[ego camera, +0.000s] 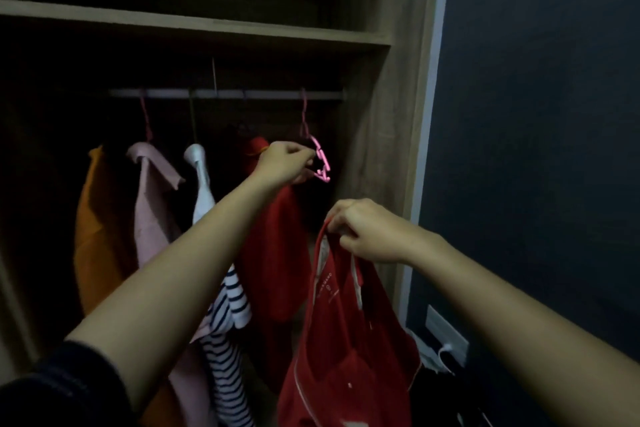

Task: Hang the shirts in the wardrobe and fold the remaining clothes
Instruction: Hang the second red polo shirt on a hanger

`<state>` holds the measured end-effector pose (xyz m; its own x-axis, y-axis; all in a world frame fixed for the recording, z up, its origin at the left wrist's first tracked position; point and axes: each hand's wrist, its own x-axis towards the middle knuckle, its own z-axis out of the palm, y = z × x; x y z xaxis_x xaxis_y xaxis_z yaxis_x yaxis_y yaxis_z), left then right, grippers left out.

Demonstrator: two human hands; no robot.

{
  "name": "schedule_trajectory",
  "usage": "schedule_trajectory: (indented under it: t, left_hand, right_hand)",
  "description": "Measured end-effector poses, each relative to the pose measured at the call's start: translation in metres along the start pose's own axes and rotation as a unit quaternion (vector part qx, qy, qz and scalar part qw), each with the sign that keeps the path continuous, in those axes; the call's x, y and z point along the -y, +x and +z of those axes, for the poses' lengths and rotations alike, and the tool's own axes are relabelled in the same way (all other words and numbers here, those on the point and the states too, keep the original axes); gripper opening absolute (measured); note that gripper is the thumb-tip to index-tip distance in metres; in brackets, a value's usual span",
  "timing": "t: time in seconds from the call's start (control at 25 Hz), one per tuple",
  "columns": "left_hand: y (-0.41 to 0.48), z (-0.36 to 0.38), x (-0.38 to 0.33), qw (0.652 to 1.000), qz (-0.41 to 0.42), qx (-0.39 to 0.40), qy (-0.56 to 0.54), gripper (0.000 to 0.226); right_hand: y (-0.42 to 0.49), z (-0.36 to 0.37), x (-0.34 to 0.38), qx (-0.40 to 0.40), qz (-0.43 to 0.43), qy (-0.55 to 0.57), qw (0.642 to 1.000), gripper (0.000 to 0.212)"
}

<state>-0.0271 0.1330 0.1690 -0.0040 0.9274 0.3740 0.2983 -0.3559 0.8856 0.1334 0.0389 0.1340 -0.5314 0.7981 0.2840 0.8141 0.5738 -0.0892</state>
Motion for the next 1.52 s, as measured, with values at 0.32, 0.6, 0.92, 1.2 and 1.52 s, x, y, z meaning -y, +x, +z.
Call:
schedule_trajectory:
  t: [0.32, 0.6, 0.92, 1.2, 1.52]
  left_hand:
    - [0.103, 0.083, 0.002, 0.98, -0.156, -0.091, 0.086, 0.09]
    - [0.126, 0.094, -0.004, 0.982, -0.058, -0.173, 0.047, 0.027]
    - [0.014, 0.062, -0.008, 0.987, 0.024, -0.146, -0.06, 0.022]
    - [-0.116, -0.084, 0.035, 0.956, 0.001, -0.197, 0.218, 0.017]
    - [-0.239, -0.2, 0.059, 0.935, 0.022, -0.25, 0.25, 0.022]
  right_hand:
    - [0.02, -0.023, -0.069, -0.003, -0.037, 0.014, 0.999, 0.032]
    - [0.019, -0.027, -0.093, -0.014, -0.033, 0.029, 0.999, 0.033]
    - [0.02, -0.003, -0.079, -0.018, 0.002, 0.037, 0.999, 0.033]
    - [0.023, 0.036, -0.05, 0.014, 0.06, 0.01, 0.998, 0.032]
    - [0.017, 0.06, -0.013, 0.019, 0.143, 0.023, 0.989, 0.035]
